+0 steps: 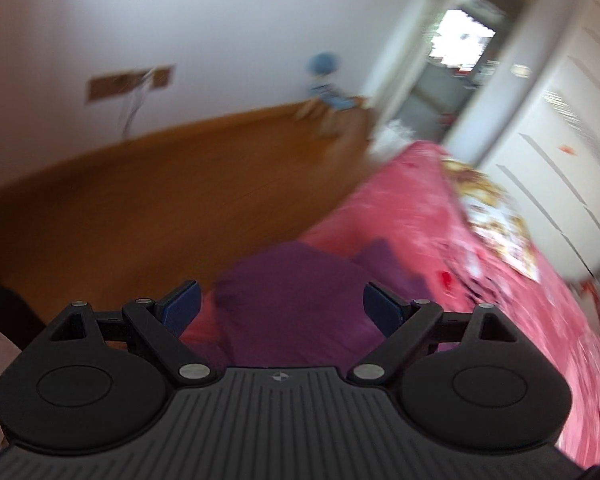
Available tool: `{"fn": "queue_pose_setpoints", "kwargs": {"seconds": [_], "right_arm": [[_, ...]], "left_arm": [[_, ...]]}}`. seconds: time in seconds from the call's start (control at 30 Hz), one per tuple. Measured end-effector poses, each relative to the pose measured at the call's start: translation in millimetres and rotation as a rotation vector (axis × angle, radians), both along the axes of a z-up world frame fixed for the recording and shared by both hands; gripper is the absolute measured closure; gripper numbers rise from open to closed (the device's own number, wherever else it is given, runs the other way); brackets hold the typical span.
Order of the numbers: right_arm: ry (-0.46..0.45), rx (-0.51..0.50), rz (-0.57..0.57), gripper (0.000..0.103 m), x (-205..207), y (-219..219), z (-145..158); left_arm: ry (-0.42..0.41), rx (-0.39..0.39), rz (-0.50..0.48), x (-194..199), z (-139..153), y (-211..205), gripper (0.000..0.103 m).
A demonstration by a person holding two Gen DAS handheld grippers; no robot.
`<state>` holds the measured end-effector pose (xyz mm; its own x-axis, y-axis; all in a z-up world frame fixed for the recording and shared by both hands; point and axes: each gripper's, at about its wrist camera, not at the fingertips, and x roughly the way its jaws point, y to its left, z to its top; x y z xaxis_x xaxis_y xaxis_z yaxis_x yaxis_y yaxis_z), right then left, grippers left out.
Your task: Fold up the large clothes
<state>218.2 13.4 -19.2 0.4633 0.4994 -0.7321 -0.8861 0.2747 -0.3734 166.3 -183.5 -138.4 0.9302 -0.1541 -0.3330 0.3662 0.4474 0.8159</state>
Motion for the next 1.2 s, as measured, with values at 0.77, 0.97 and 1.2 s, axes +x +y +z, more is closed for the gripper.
{"fn": "queue_pose_setpoints", "kwargs": {"seconds": [0.77,0.97,1.2], "right_arm": [[-0.102,-0.248,0.063,0.083,10,55,-79],[-0.262,-0.068,-0.029,0.095,4,33,-45],[-0.472,0.183,-0.342,0.097,27,-38,30]], "left_arm": [[0.025,-0.113,0.01,2,0,16,0.002],[0.007,-0.102,0.007,1,0,17,0.001],[0.003,-0.106,0.013,4,2,17,0.0]]}}
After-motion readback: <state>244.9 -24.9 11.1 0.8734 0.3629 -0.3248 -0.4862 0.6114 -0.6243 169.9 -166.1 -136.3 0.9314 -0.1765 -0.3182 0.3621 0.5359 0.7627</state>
